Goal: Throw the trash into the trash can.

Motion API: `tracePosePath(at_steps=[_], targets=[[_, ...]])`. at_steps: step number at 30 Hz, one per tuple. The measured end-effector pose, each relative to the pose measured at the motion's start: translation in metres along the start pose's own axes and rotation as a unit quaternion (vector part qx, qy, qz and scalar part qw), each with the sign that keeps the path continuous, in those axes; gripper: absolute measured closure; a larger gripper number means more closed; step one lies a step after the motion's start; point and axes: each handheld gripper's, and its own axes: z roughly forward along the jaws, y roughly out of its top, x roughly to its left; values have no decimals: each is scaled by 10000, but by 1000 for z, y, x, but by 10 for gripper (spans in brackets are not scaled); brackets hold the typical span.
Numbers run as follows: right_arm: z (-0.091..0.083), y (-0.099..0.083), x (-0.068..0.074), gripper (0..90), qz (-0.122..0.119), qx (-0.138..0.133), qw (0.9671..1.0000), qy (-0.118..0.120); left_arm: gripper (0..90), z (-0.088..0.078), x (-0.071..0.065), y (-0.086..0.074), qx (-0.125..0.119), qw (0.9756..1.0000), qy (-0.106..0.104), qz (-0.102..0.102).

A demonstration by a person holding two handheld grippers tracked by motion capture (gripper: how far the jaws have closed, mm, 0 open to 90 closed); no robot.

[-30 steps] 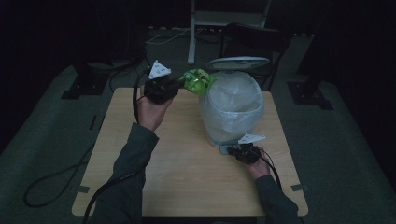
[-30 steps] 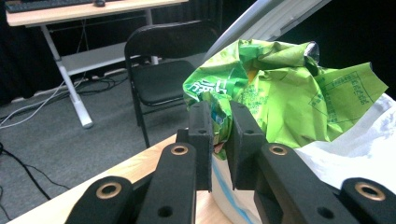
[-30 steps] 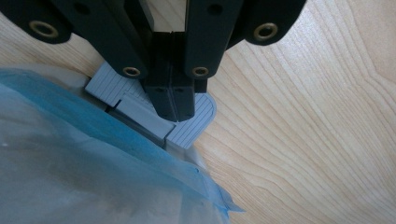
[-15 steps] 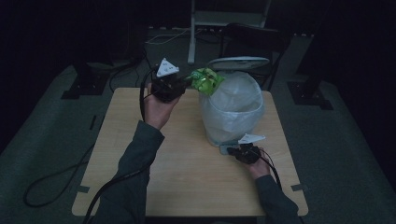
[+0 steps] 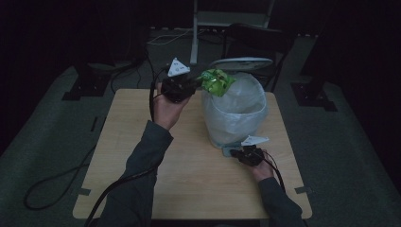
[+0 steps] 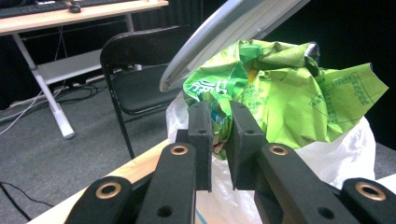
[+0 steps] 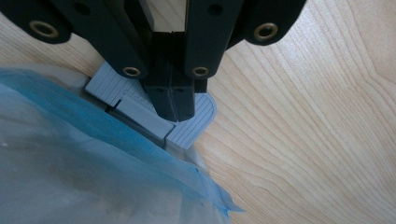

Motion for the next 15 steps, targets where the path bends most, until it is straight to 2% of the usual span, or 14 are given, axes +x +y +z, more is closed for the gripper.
tracePosePath(at_steps=[15], targets=[[0, 0, 0, 899, 5, 0, 10000, 8, 815, 14, -11, 6, 7, 9999, -132, 17]])
